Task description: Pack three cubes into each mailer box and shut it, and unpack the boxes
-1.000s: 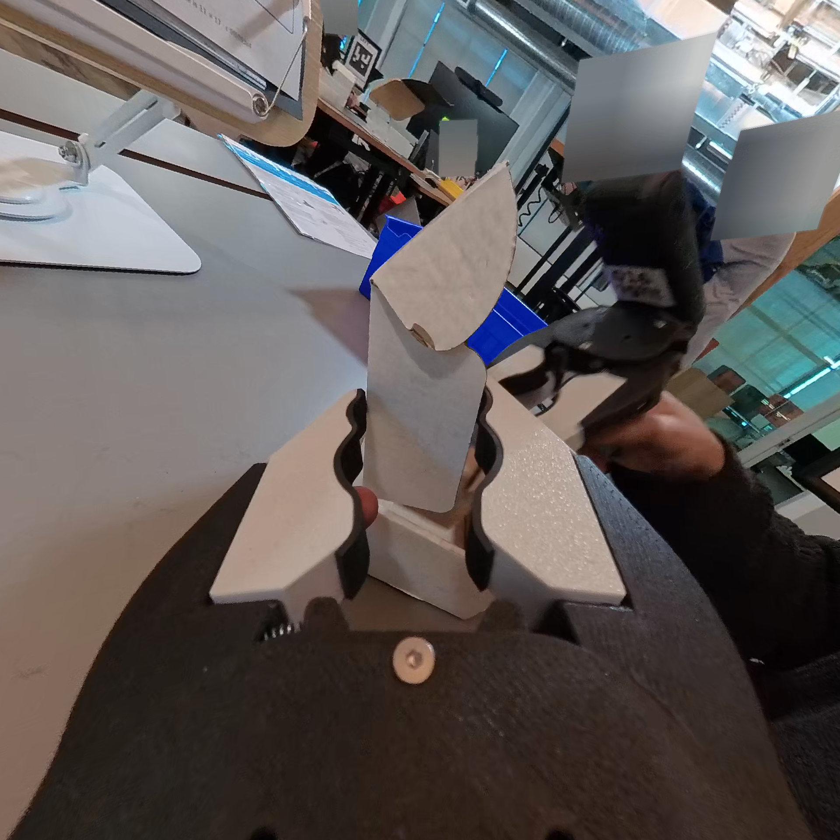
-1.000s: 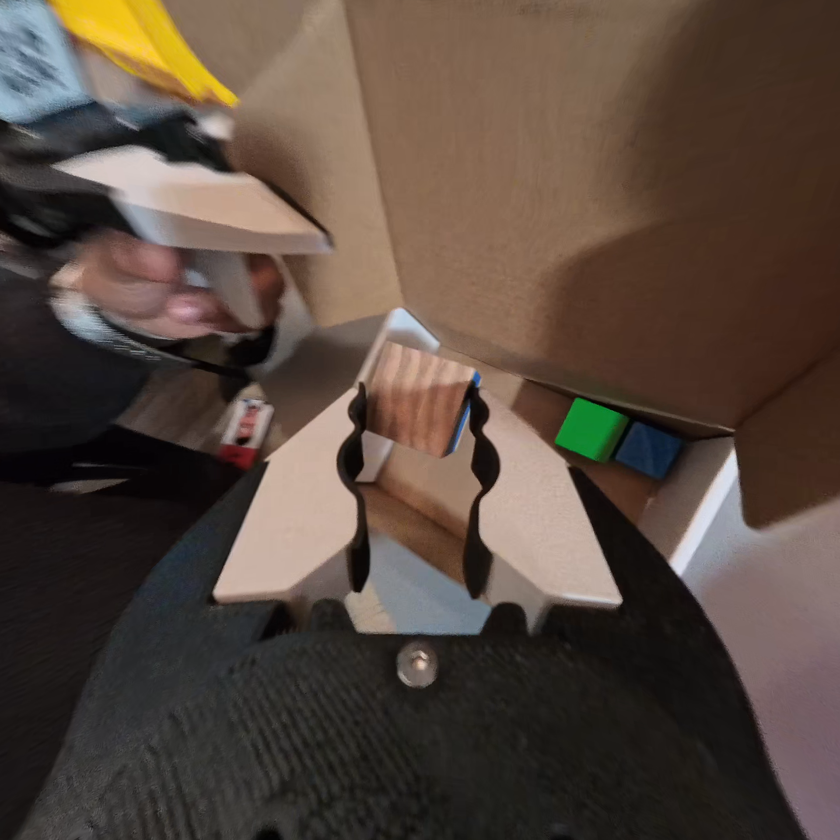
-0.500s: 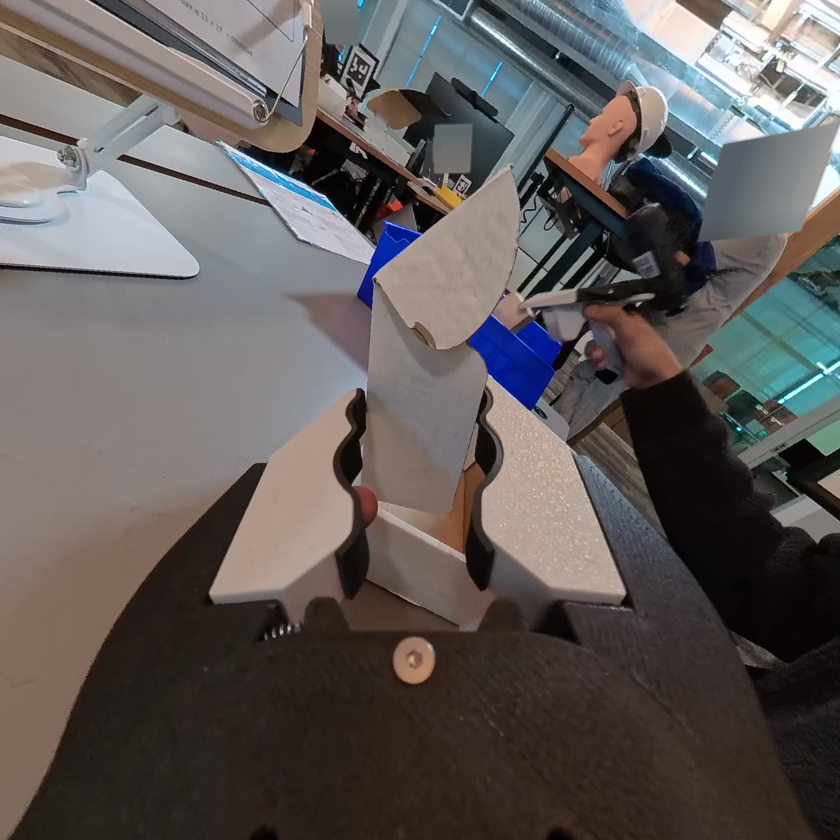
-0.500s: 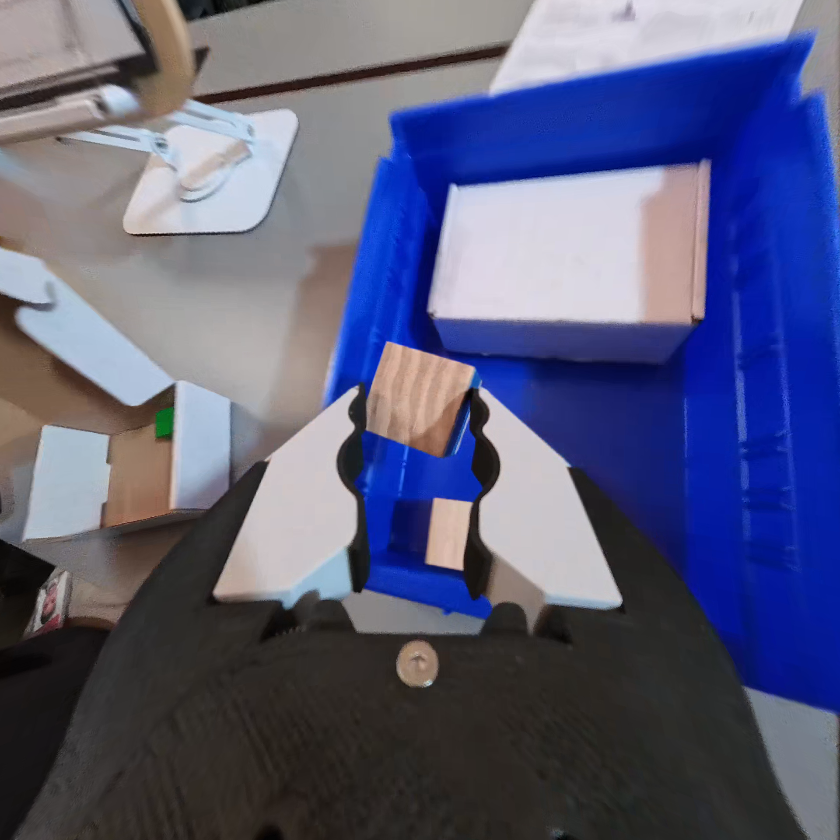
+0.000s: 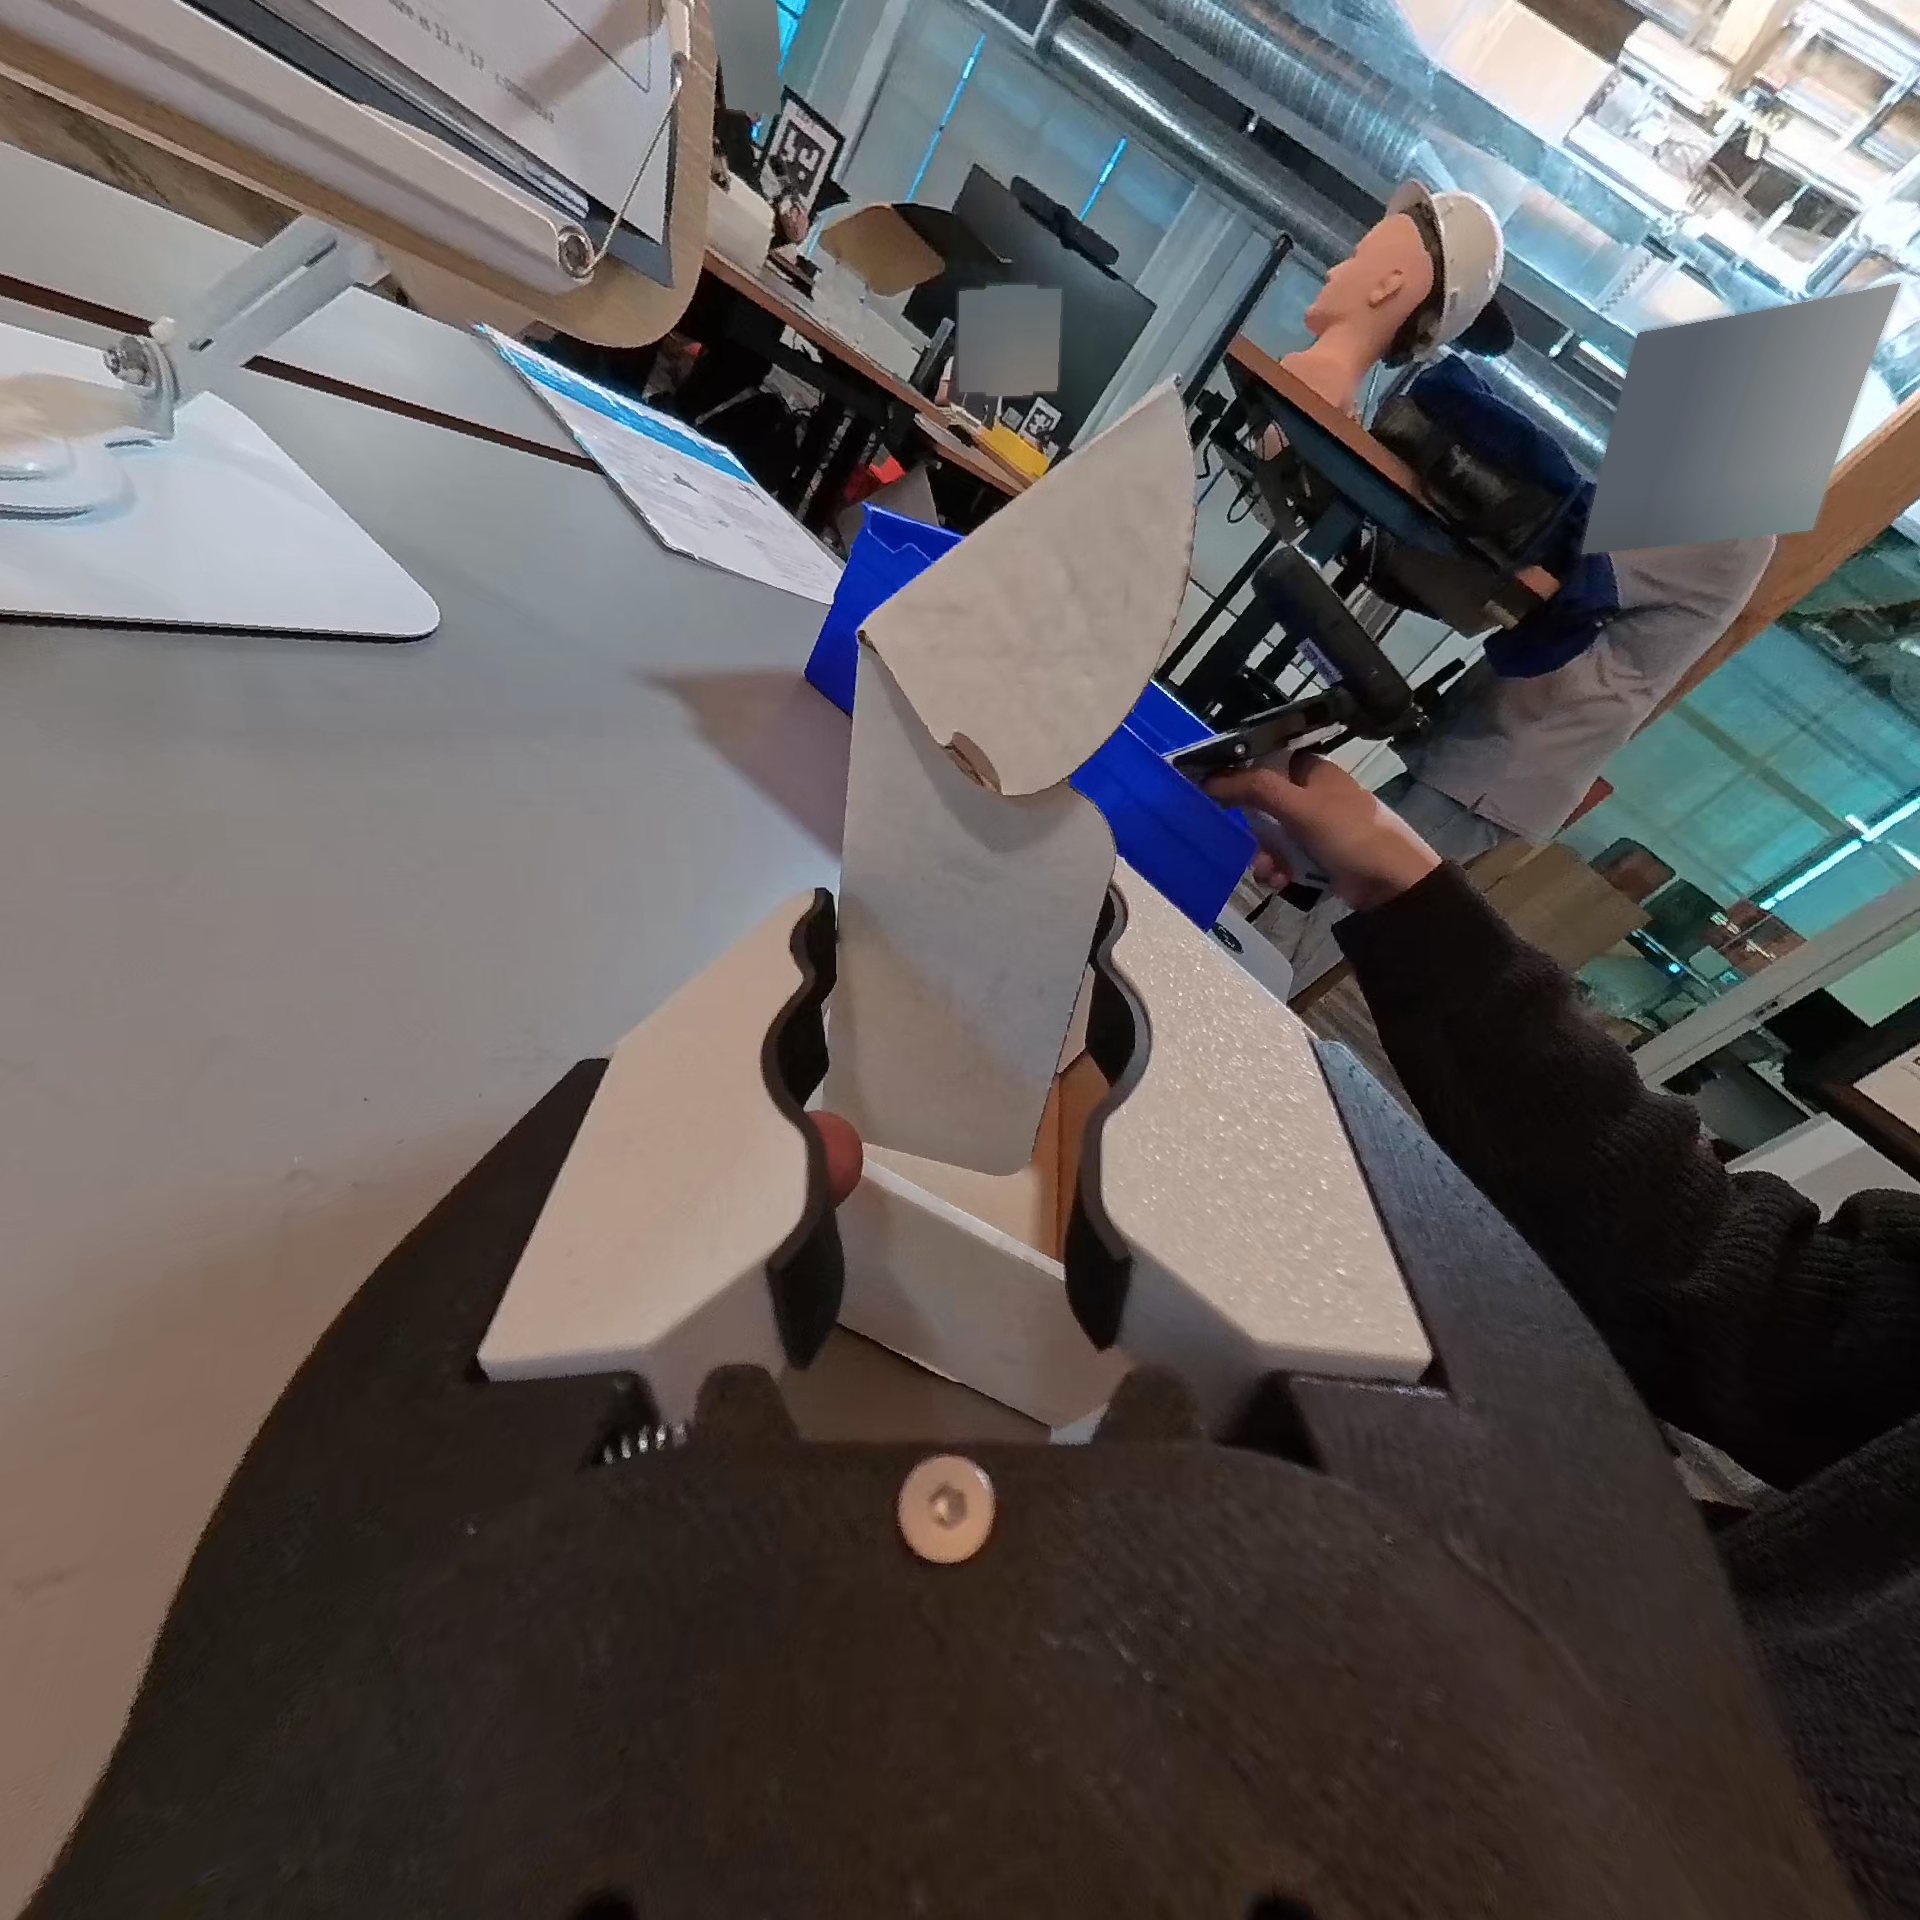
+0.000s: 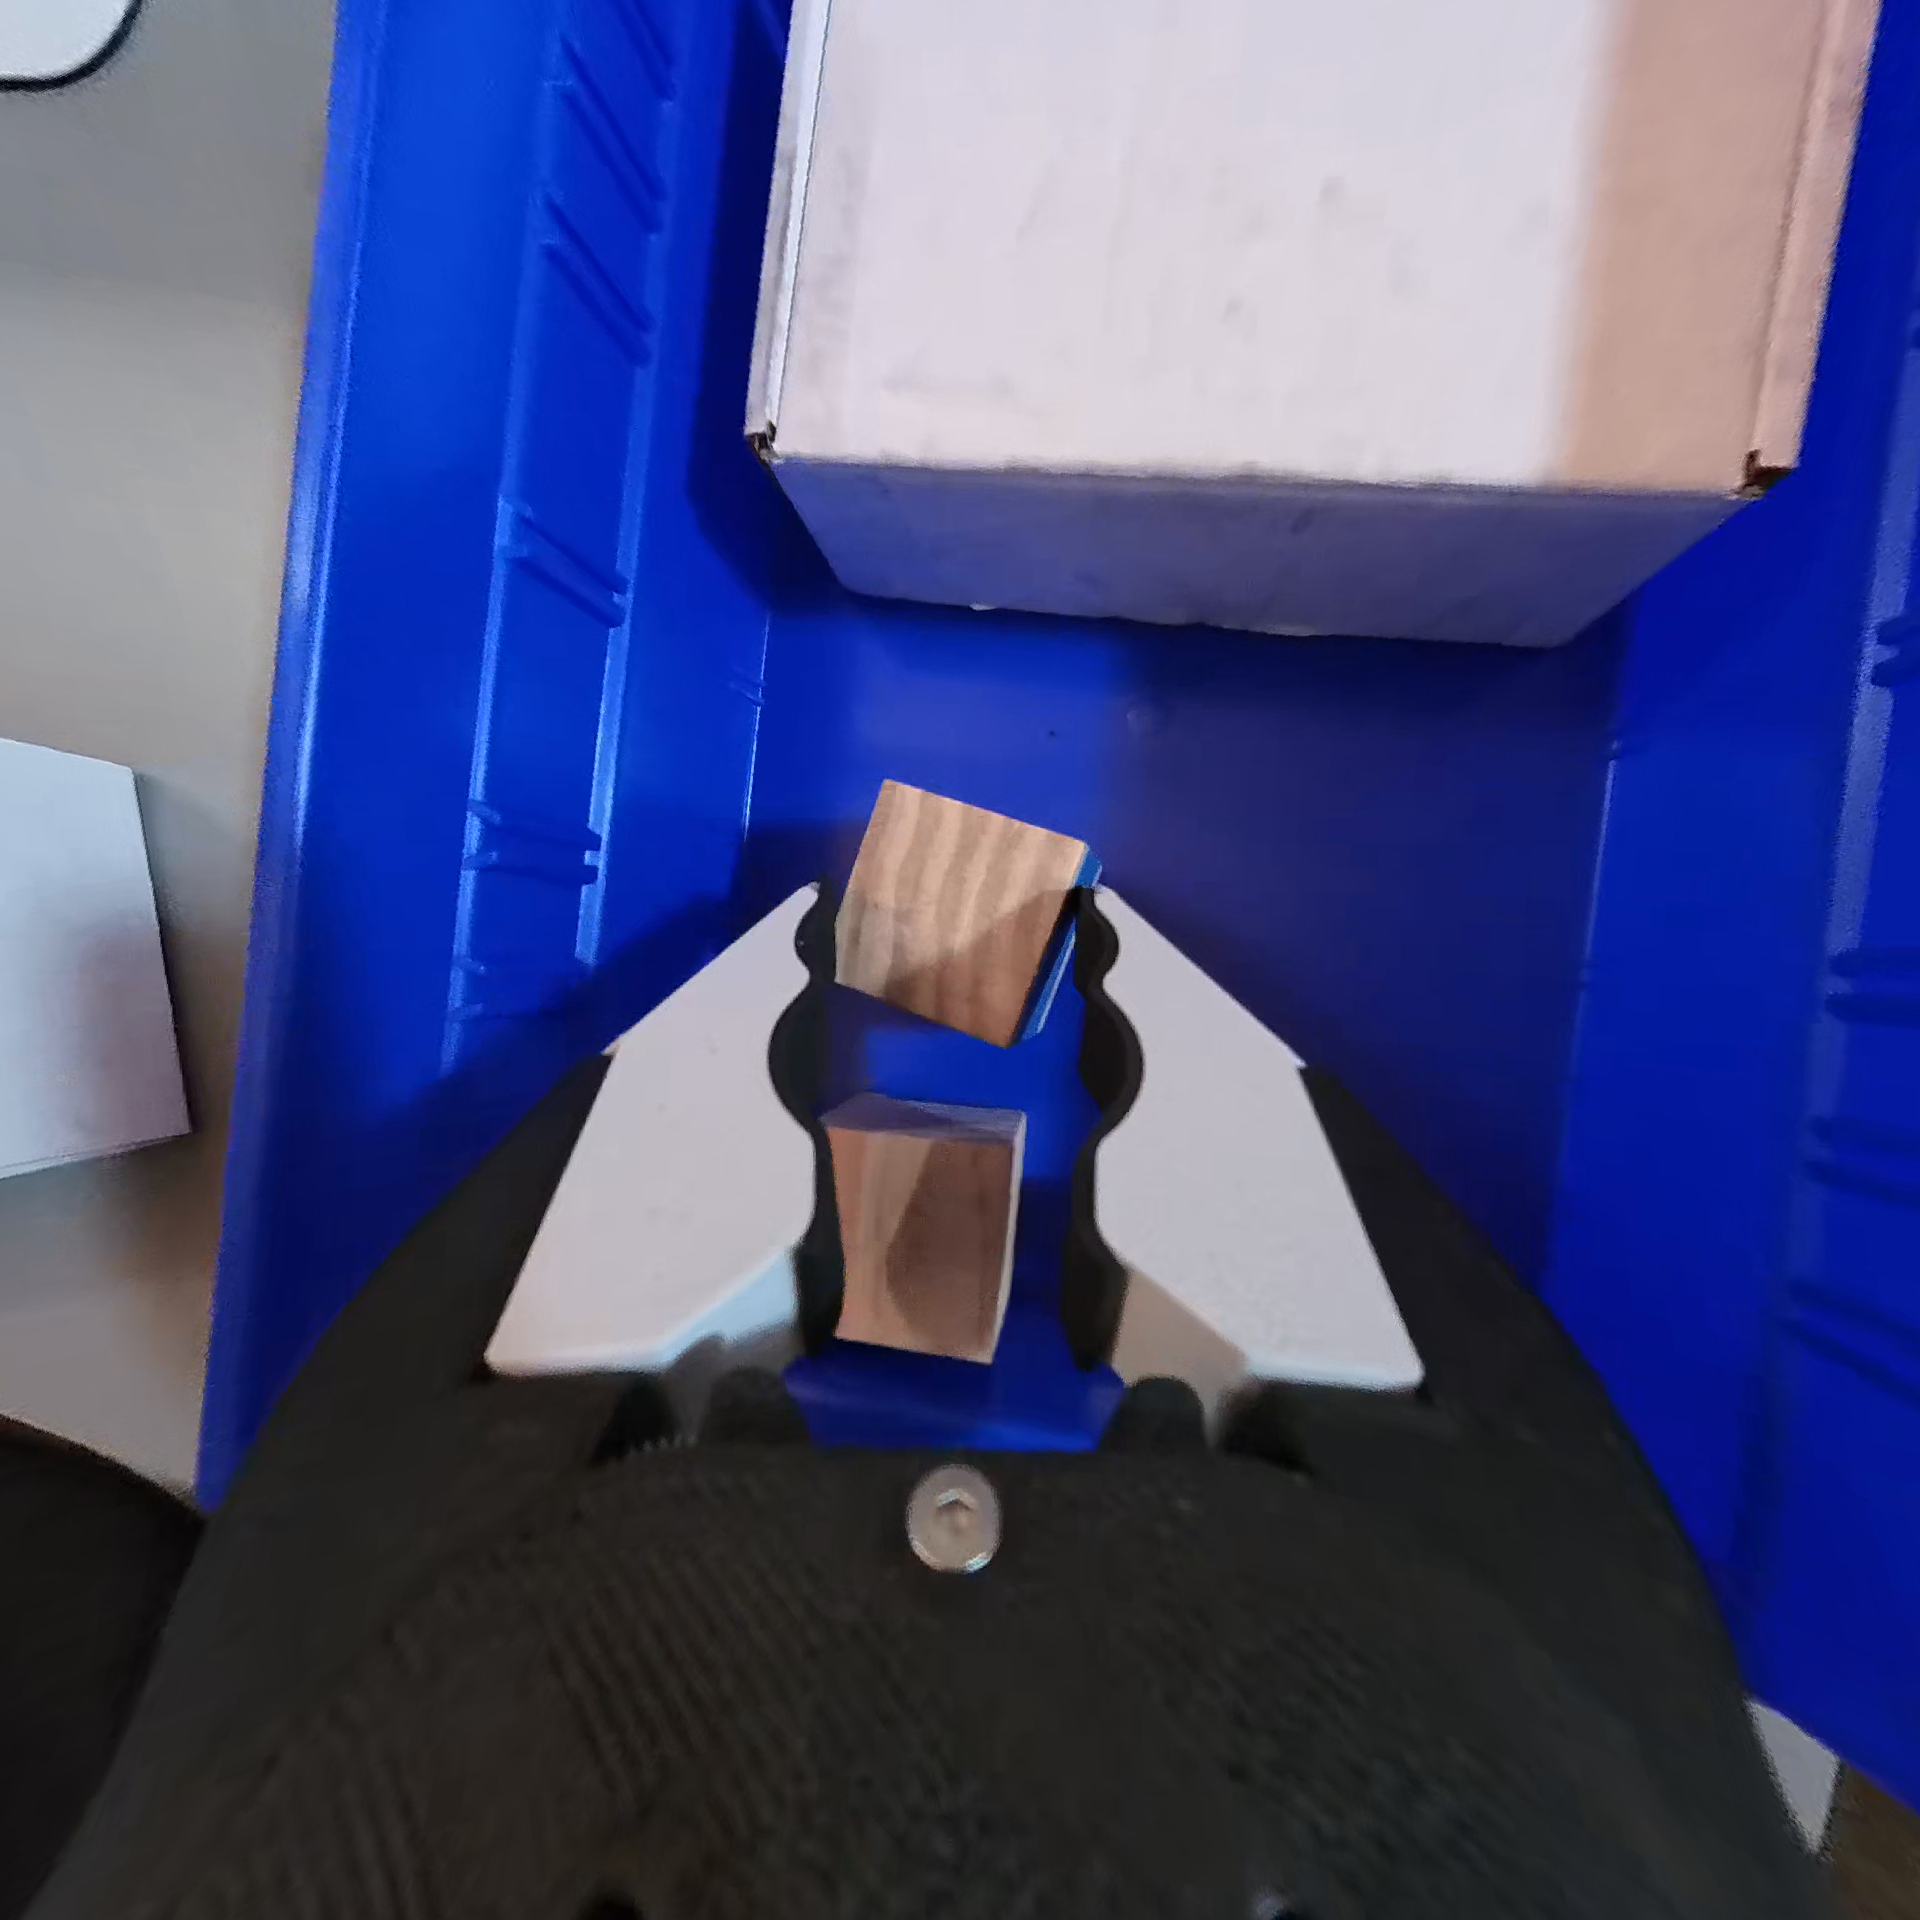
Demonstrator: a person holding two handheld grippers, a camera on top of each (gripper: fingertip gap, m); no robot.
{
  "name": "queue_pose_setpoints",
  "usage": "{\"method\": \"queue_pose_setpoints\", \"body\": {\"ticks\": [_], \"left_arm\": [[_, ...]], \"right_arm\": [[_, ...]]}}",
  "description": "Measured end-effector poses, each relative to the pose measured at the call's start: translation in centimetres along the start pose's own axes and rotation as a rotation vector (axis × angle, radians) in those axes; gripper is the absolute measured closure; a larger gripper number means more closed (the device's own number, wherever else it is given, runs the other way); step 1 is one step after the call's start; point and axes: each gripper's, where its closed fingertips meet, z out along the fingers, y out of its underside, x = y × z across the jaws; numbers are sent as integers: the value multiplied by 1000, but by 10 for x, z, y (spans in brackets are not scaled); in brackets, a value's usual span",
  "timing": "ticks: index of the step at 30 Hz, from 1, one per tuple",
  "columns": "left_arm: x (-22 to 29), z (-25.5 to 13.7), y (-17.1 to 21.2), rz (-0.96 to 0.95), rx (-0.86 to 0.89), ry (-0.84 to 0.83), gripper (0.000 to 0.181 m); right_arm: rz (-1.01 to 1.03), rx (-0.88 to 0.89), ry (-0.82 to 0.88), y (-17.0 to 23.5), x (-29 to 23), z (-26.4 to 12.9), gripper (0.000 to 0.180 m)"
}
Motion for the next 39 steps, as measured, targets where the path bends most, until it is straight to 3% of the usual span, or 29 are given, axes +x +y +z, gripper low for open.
{"method": "queue_pose_setpoints", "body": {"ticks": [5, 10, 13, 17, 21, 25, 31, 39], "left_arm": [[0, 0, 0, -4, 1, 1, 133], [-1, 0, 0, -6, 3, 1, 133], [-1, 1, -1, -8, 6, -1, 133], [0, 1, 0, -2, 7, -2, 133], [0, 0, 0, -6, 6, 1, 133], [1, 0, 1, 8, -2, -3, 134], [3, -1, 2, 40, -17, -6, 134], [4, 1, 3, 37, -18, 0, 135]], "right_arm": [[1, 38, 3, -5, 2, -6, 131], [16, 175, -51, -29, -11, -41, 119], [-47, 299, -214, -55, -67, -77, 116], [-296, 356, -365, -65, -175, -108, 120], [-535, 186, -433, -25, -266, -75, 117], [-601, 9, -456, 20, -314, -19, 112], [-592, 26, -118, 14, -279, 41, 126], [-675, 0, -8, 19, -278, 51, 133]]}}
